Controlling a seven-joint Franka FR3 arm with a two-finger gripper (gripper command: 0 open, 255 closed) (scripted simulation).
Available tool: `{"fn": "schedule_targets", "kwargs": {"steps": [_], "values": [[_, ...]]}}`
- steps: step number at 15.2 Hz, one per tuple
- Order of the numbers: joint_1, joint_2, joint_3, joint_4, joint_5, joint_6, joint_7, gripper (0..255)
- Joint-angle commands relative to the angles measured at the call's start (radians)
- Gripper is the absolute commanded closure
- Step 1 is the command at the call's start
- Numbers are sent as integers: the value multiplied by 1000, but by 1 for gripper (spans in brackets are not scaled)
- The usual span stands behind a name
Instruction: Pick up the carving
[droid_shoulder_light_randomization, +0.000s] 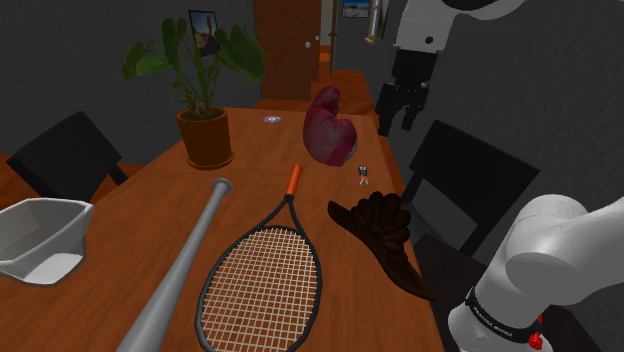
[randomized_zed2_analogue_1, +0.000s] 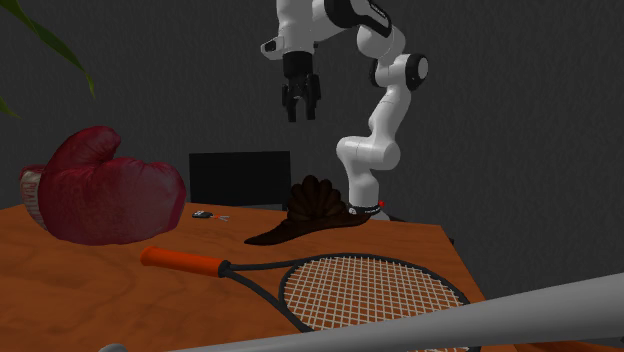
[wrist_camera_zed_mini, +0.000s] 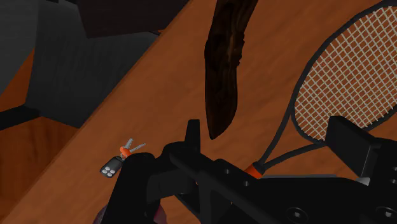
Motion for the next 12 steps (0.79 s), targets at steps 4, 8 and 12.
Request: {"fn": "schedule_targets", "kwargs": {"steps": [4, 8, 12], "values": [[-6, -101, 15, -170, -4, 122, 5, 0], [-11, -222, 37, -383, -6, 285, 14, 0], [-12, -321, 63, -581, -2, 455, 26, 0]]}}
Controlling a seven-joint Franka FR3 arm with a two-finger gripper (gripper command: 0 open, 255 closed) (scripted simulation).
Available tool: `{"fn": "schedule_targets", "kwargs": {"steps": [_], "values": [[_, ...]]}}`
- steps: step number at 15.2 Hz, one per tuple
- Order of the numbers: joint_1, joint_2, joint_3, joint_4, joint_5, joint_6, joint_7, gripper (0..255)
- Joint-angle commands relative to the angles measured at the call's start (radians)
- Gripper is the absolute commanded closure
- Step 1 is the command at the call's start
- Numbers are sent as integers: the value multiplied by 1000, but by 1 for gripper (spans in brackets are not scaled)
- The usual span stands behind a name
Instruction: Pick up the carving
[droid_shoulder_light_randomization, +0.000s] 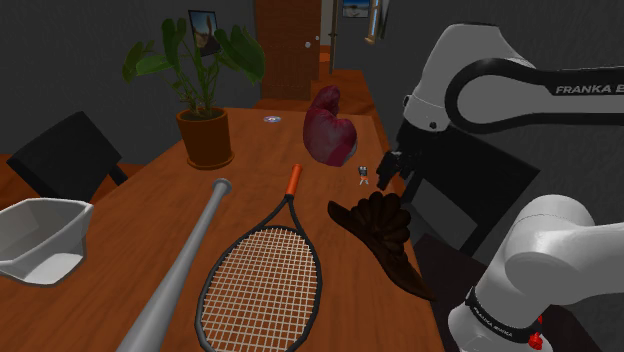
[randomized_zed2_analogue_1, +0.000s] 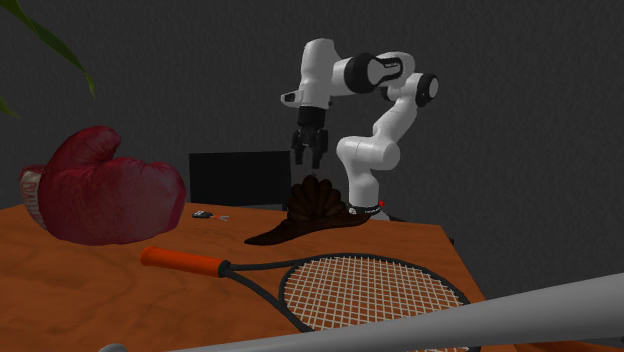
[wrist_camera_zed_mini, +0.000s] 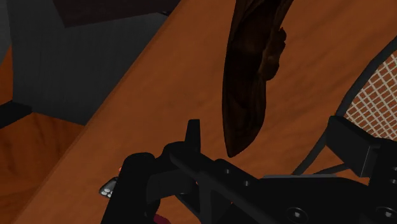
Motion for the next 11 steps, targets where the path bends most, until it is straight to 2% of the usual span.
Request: {"fn": "schedule_targets", "kwargs": {"steps": [1, 8, 10, 11], "values": [[2, -35, 11, -64, 3, 53, 6, 0], [9, -22, 18, -161, 14, 163, 3, 0], [9, -22, 18, -161, 14, 162, 3, 0], [9, -22, 18, -162, 14, 163, 3, 255]]}}
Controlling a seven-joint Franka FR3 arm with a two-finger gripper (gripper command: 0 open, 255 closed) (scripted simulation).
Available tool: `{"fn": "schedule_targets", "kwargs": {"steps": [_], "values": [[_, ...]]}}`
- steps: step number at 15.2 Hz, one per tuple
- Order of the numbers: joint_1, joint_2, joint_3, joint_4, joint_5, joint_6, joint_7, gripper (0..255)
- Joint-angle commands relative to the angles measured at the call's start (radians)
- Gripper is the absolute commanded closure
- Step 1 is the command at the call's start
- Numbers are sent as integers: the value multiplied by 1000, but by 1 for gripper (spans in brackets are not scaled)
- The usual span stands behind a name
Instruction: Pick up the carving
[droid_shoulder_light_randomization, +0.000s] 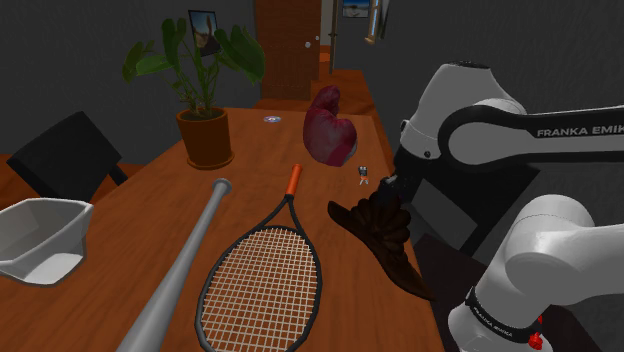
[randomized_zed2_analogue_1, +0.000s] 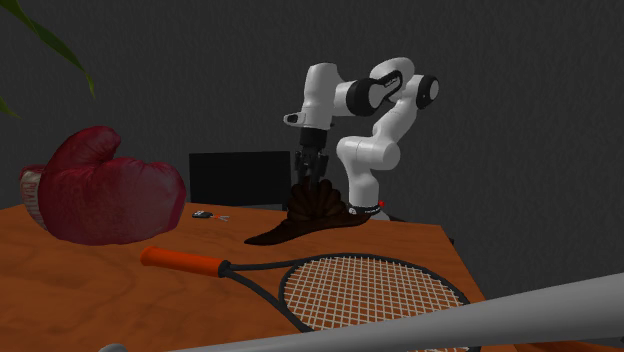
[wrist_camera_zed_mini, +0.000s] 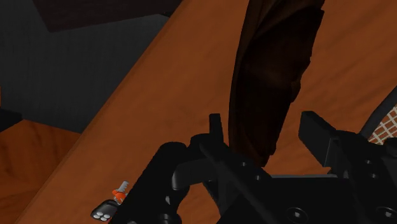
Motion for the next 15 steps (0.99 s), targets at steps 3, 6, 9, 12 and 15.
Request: {"fn": "schedule_targets", "kwargs": {"steps": [3, 6, 9, 12, 15], "values": [[0, 1, 0, -3, 0, 4, 0, 255], [0, 0, 0, -3, 0, 4, -1, 255], [0, 0, 0, -2, 0, 2, 0, 255], [-3, -8, -3, 35, -4, -43, 1, 255], [-6, -12, -6, 74, -9, -86, 3, 255]]}}
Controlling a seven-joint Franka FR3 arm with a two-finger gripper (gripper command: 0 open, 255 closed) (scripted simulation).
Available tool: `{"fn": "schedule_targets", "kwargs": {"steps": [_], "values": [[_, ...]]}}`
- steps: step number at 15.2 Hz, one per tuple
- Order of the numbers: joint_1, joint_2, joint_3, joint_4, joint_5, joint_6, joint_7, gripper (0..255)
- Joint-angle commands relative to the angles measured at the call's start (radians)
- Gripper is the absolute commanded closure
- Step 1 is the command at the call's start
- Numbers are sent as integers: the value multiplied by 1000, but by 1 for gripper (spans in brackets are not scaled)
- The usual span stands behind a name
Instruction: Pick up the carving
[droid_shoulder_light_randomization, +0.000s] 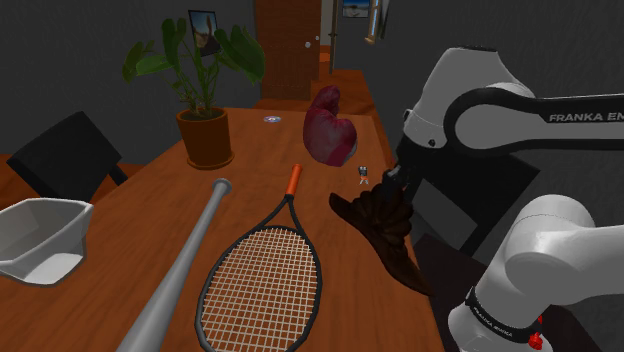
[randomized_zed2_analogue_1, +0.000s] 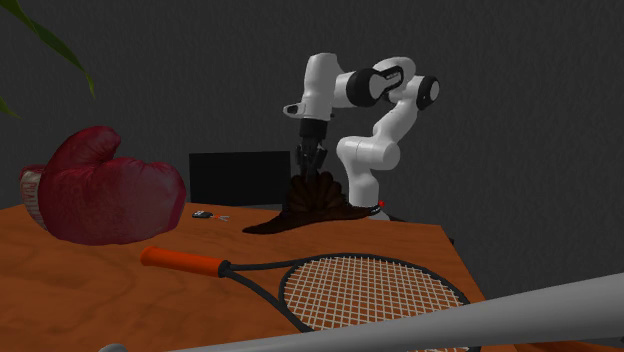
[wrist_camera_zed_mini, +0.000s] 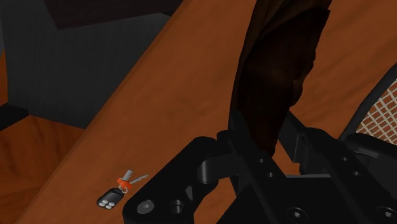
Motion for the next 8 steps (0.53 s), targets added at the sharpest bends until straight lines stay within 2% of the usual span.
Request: {"fn": "schedule_targets", "kwargs": {"steps": [1, 8], "values": [[0, 3, 0, 30, -1, -25, 3, 255], [-5, 7, -6, 125, -10, -117, 6, 255]]}}
